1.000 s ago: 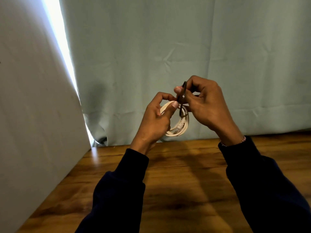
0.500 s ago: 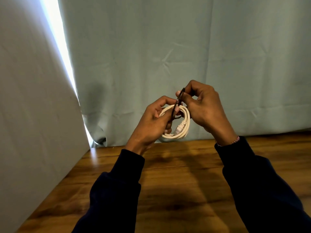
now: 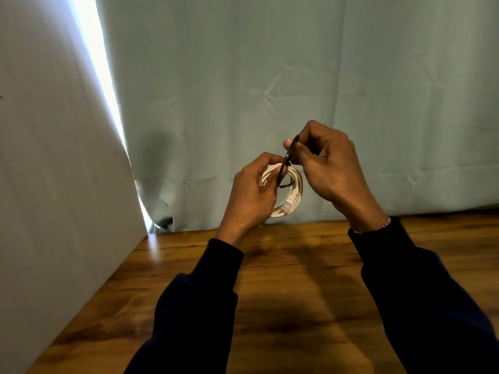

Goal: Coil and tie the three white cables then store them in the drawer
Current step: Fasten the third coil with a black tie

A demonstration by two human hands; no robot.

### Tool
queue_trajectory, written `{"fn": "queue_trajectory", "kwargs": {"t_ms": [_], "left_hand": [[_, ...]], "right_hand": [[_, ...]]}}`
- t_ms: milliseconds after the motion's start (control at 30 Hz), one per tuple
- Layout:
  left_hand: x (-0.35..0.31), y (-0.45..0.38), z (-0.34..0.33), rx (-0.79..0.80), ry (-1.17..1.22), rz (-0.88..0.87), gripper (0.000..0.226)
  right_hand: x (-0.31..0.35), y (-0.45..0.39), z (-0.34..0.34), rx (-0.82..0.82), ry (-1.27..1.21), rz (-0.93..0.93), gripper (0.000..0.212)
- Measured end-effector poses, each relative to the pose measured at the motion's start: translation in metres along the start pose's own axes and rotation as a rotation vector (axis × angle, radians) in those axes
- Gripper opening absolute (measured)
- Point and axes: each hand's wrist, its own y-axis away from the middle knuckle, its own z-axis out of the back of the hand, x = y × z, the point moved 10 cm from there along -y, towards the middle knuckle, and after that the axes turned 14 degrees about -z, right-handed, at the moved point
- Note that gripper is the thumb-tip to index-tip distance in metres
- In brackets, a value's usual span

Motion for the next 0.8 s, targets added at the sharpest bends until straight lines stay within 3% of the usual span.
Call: {"fn": "queue_trajectory", "kwargs": {"t_ms": [400,500,600,800], "left_hand": [[-0.002,0.002,0.009,-0.097,-0.040,-0.032,0.013],[0.005,0.003,0.012,-0.082,-0.073,0.048,0.016],[0.021,0.007,0.017,-0.117,-0.015,0.240,0.020],[0.016,0.005,0.023,-0.217,0.199,0.271,0.017]], "right_hand": [[0.022,0.015,-0.008,-0.021,0.047,0.166,0.016],[0.023,0.014,-0.009,0.023,0.052,0.159,0.012],[0.027,0.013,-0.008,0.113,0.086,0.149,0.008],[0.020,0.012,-0.007,0.160,0.078,0.017,0.012]]}}
